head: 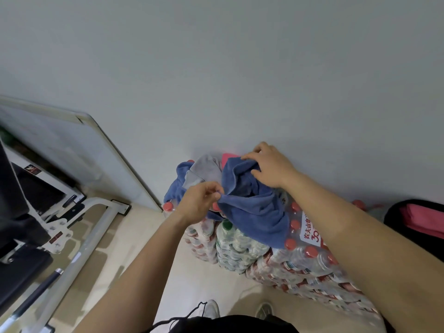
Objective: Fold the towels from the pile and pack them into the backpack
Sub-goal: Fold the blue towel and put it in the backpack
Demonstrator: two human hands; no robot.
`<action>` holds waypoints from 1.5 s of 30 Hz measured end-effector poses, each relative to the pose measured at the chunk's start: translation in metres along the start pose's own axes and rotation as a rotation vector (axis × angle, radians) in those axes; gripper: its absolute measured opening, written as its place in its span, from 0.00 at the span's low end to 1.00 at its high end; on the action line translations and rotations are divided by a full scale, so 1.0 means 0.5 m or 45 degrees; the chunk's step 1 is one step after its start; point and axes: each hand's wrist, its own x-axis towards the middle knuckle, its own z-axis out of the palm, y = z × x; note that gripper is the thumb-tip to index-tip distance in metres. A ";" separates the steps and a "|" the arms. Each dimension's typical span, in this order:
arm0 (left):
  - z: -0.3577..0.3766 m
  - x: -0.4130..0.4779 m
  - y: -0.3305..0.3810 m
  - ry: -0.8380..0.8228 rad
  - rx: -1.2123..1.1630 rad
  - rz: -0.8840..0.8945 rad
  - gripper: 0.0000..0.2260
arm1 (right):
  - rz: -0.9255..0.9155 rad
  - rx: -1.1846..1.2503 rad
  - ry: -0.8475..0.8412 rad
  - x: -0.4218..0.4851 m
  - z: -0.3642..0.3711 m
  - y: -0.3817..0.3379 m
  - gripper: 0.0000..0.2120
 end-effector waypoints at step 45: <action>-0.028 0.239 0.167 0.584 0.313 -0.245 0.12 | 0.407 0.576 0.130 -0.268 -0.115 0.201 0.11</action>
